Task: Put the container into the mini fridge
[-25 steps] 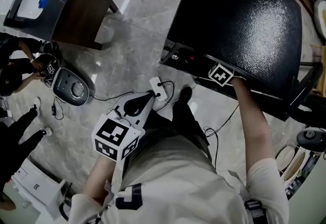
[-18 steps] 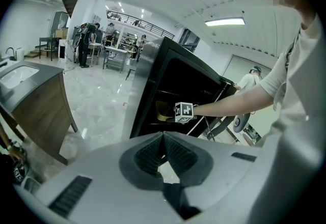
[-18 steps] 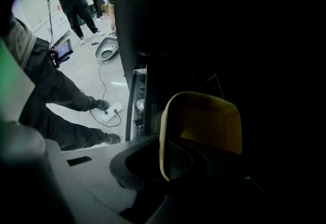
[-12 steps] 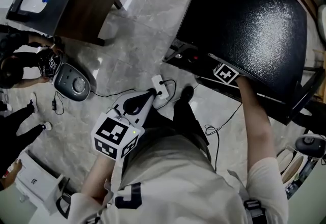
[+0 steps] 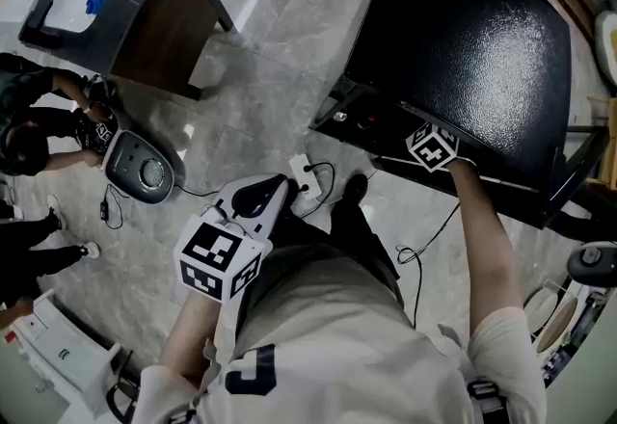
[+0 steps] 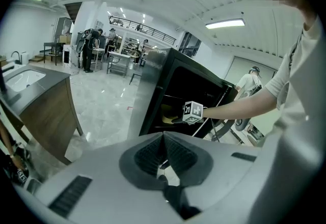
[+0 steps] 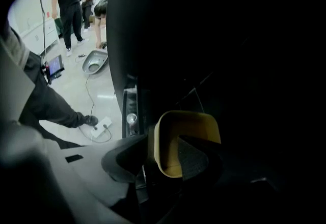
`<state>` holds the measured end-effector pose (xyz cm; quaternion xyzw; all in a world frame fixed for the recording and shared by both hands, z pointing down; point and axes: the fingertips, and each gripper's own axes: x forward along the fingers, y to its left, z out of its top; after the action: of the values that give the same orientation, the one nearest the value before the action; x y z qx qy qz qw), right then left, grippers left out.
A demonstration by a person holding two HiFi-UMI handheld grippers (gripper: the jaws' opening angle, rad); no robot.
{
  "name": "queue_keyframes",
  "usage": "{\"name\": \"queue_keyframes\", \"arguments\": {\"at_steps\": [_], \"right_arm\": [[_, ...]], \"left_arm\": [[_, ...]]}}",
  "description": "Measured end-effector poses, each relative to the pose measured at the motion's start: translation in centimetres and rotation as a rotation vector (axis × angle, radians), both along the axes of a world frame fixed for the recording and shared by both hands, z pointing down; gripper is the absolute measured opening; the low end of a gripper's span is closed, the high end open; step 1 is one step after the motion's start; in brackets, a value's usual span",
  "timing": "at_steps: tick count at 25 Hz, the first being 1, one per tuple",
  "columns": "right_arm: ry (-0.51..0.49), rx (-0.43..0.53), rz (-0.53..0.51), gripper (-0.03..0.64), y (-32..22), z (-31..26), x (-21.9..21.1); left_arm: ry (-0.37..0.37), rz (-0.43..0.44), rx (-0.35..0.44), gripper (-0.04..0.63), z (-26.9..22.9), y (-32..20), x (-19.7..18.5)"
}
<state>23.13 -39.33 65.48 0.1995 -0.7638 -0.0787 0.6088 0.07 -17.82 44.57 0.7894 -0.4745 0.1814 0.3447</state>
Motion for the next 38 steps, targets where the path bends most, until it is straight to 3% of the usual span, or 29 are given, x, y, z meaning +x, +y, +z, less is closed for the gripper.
{"name": "queue_keyframes", "arguments": {"at_steps": [9,15,24,35,38], "right_arm": [[-0.234,0.078,0.064,0.170,3.9,-6.5,-3.4],[-0.406,0.044,0.155,0.170,8.7,-10.0,-6.1],[-0.512,-0.038,0.052,0.170,12.9,-13.2,-15.9],[-0.753,-0.286,-0.074,0.169,21.9,-20.4,-28.8],[-0.821,-0.320,-0.107,0.136,24.1,-22.6,-31.9]], "left_arm": [[-0.025,-0.050,0.050,0.054,-0.7,0.0,-2.3],[-0.027,-0.027,0.076,0.055,-1.7,1.3,-2.7],[-0.039,-0.058,0.124,0.055,-3.6,2.9,-6.9],[-0.027,-0.132,0.171,0.054,-5.3,5.7,-13.0],[-0.022,-0.144,0.186,0.054,-5.2,6.5,-14.9]]}}
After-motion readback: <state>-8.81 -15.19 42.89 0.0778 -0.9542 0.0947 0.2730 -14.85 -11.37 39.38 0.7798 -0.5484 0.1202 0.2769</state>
